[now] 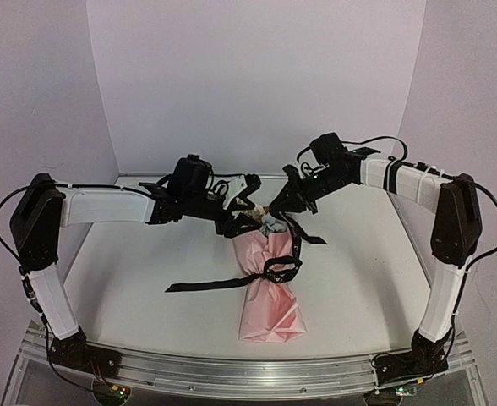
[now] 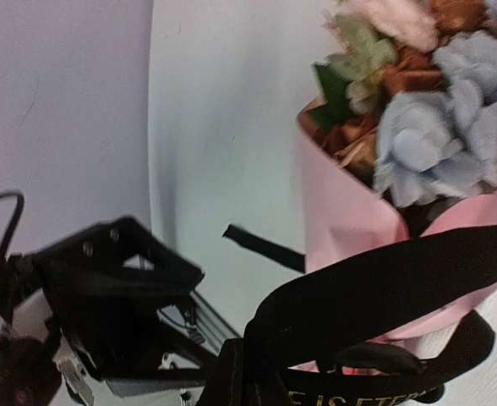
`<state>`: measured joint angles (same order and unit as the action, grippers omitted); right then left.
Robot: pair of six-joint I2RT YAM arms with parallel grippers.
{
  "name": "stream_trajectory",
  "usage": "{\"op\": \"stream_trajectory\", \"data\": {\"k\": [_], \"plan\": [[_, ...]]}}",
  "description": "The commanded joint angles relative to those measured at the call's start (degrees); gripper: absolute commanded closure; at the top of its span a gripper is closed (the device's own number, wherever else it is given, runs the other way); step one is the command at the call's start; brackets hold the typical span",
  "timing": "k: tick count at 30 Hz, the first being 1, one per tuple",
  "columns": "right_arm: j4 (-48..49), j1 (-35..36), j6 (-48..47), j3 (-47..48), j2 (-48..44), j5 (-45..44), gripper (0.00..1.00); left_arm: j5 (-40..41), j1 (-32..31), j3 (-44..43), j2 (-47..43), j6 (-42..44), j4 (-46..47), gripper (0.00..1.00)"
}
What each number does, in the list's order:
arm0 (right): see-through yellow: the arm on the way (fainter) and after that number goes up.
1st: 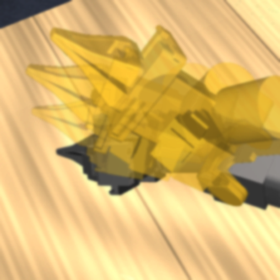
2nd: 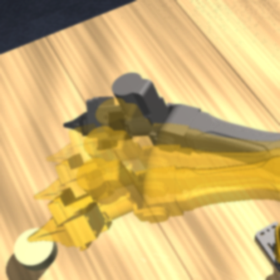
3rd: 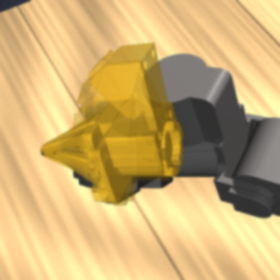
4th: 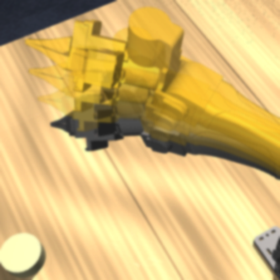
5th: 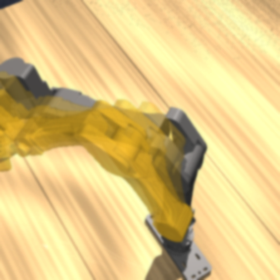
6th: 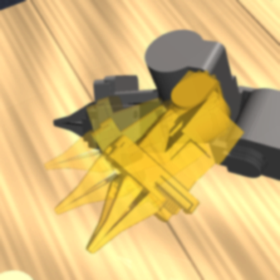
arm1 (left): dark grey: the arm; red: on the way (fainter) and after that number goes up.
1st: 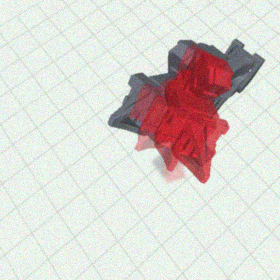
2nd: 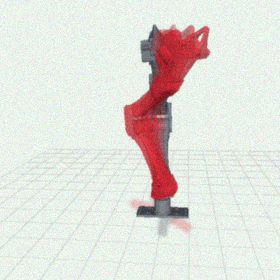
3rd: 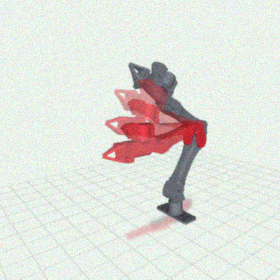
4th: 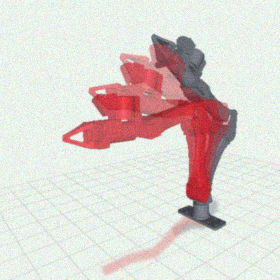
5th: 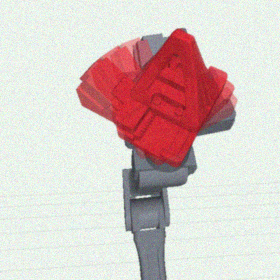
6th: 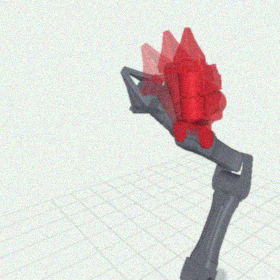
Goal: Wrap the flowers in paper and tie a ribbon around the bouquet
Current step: Cross the ribbon over the folded bouquet.
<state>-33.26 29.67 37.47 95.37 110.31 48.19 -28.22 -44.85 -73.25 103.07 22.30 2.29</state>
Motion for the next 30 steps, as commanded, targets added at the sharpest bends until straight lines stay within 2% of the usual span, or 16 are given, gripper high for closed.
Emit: {"op": "stream_trajectory", "data": {"k": [1, 7, 14, 20, 30], "plan": [[0.2, 1.7, -2.9, 0.5, -3.8, 8.8, 1.00, -5.6, 0.9, -2.9, 1.4, 4.3, 3.6, 0.34], [-0.2, 2.8, -3.1, 0.5, -5.3, 11.5, 1.00, -7.8, 0.8, -4.1, 3.7, 4.9, 4.5, 0.33], [-1.1, 3.2, -2.3, 1.5, -5.0, 14.3, 1.00, -9.3, 0.8, -2.2, 4.4, 0.3, 13.8, 0.34], [-1.4, 3.2, -2.3, 1.2, -5.0, 14.5, 1.00, -13.4, 0.6, -3.8, 7.3, -1.9, 15.3, 0.38], [-1.9, 3.2, -2.3, 0.8, -4.7, 15.2, 1.00, -14.0, 0.2, -5.5, 10.7, -4.9, 20.5, 0.41]]}}
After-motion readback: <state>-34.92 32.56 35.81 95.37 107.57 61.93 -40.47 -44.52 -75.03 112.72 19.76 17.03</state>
